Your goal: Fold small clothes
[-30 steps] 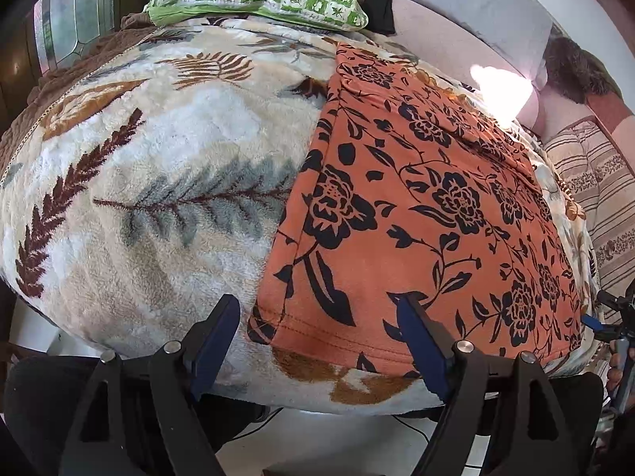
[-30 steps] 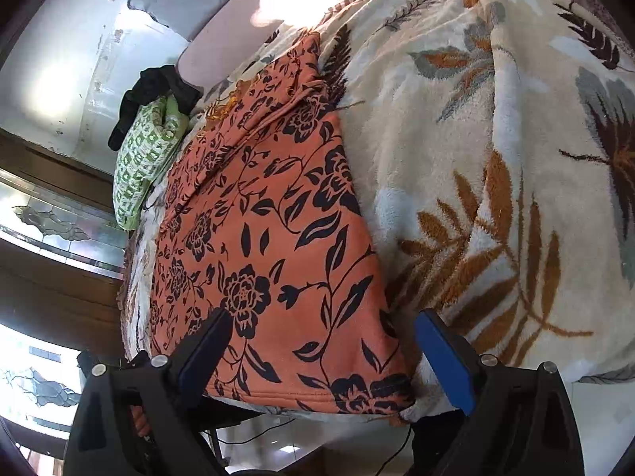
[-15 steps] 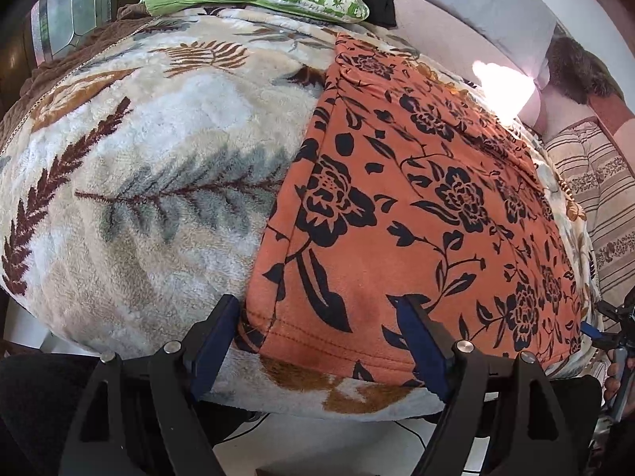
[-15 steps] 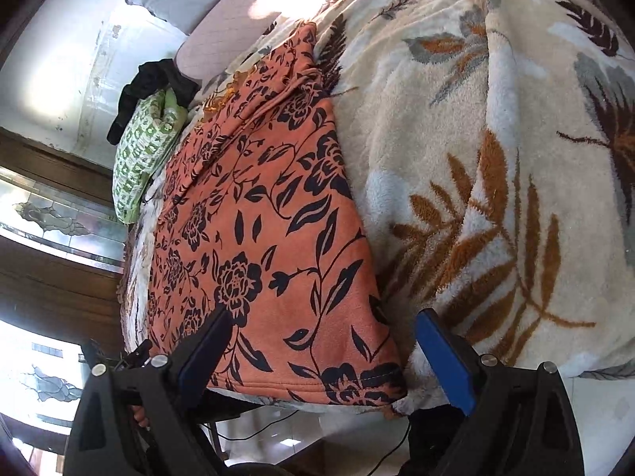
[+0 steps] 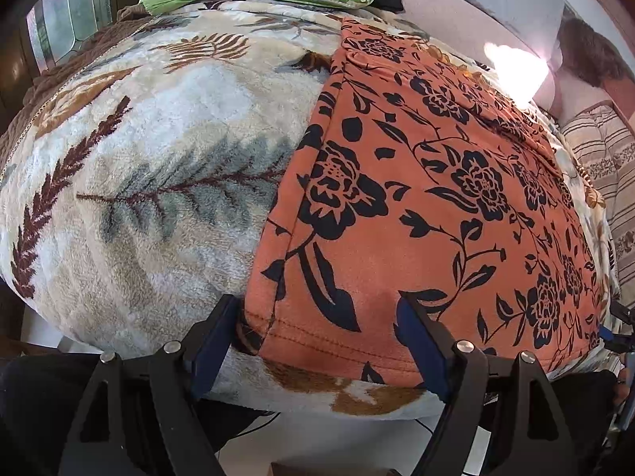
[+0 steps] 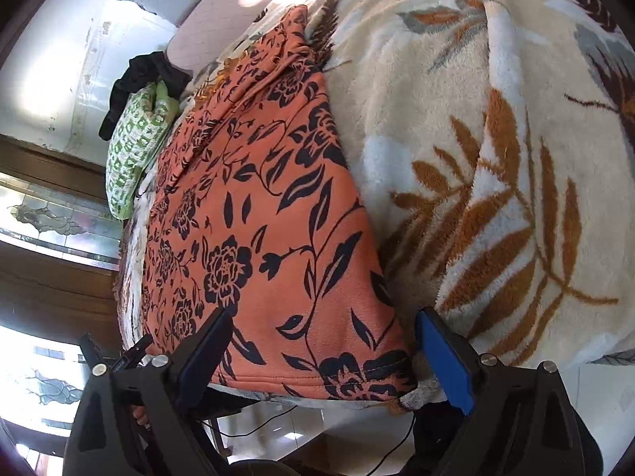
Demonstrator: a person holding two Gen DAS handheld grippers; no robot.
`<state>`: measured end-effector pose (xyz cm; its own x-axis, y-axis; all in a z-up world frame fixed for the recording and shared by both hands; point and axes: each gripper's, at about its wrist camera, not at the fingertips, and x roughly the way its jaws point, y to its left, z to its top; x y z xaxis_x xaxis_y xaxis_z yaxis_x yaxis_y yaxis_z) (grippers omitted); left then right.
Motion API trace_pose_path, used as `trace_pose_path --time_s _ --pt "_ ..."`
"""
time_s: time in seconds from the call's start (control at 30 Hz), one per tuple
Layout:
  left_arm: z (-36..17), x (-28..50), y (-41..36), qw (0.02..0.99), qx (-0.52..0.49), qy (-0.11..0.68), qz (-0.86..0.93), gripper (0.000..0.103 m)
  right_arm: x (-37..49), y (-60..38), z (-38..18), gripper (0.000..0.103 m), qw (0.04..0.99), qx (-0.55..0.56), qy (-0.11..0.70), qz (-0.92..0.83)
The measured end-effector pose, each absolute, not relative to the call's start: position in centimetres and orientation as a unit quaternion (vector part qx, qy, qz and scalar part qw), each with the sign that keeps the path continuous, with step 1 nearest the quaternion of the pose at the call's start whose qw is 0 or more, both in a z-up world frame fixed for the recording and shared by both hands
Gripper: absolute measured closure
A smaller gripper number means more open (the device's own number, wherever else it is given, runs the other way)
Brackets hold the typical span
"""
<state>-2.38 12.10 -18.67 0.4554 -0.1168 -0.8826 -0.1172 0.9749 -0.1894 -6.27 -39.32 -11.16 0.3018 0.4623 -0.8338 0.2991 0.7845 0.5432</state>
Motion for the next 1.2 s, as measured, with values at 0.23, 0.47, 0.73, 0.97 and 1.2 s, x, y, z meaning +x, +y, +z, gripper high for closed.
trace_pose_path --time_s 0.23,0.47,0.73,0.97,1.2 --pt "-18.8 -2.1 11.9 0.845 -0.106 0.525 0.002 0.021 -6.3 -40.0 -11.7 0.008 0.729 0.347 0.587 0.057" --pt "-18.9 -1.9 11.3 0.846 -0.081 0.527 0.001 0.021 -6.3 -39.7 -11.6 0.008 0.728 0.34 0.593 0.061" --pt "-18.7 -1.9 12.3 0.845 -0.098 0.525 0.005 0.021 -6.5 -38.8 -11.2 0.009 0.73 0.318 0.6 0.076" --pt "-18.1 -2.1 12.2 0.855 -0.076 0.513 0.02 0.078 -6.8 -39.3 -11.5 0.075 0.728 0.303 0.612 0.063" --pt "-18.0 -2.3 12.2 0.853 -0.084 0.516 0.013 0.071 -6.7 -40.1 -12.7 0.072 0.71 0.339 0.613 0.07"
